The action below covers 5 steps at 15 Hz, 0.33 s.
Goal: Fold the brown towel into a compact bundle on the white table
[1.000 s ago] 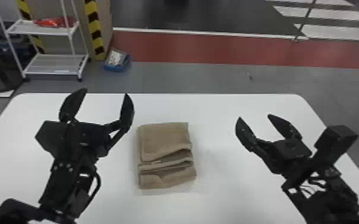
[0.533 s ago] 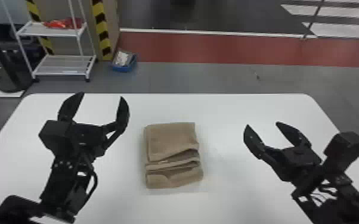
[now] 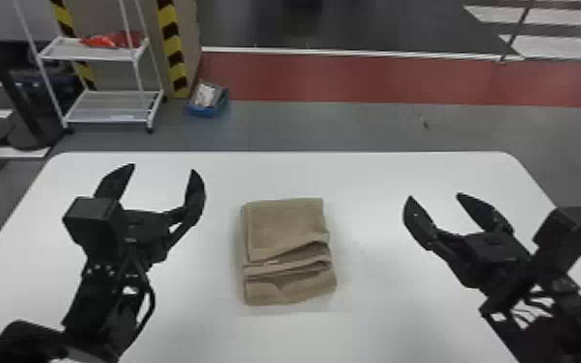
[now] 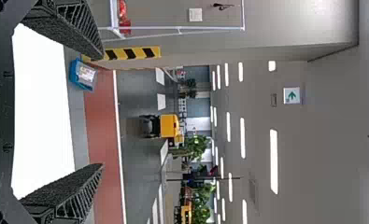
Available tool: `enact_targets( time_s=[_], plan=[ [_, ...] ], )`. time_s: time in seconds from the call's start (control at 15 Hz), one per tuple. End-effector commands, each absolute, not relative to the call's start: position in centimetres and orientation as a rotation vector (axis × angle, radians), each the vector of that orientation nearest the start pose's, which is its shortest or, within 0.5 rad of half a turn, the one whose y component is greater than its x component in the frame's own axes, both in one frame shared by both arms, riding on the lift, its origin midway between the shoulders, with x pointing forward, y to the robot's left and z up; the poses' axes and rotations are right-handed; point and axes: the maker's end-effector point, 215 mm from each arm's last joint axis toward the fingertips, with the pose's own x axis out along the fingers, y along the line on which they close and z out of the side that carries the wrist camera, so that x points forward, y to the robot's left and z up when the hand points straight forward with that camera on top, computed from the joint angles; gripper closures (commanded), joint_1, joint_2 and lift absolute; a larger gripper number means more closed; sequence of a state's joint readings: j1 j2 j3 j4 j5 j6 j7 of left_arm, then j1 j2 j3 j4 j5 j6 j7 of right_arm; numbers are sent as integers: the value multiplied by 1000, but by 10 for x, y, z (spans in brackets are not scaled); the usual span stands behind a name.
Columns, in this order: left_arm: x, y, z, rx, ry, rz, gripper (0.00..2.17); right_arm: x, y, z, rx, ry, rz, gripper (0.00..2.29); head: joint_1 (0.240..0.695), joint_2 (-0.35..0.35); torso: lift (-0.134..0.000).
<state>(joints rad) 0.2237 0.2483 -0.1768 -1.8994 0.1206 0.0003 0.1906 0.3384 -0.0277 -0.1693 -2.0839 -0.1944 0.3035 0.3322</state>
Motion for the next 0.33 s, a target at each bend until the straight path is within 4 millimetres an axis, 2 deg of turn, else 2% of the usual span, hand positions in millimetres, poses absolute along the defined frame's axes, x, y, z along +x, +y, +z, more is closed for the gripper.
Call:
enact_targets(
  time_s=[0.0, 0.27],
  plan=[
    [524, 215, -298, 61, -72, -40, 70, 490, -239, -316, 139, 85, 224, 70, 695, -39, -124],
    [528, 233, -298, 60, -70, -8, 70, 494, -239, -317, 139, 87, 223, 70, 695, -22, -124]
  ],
)
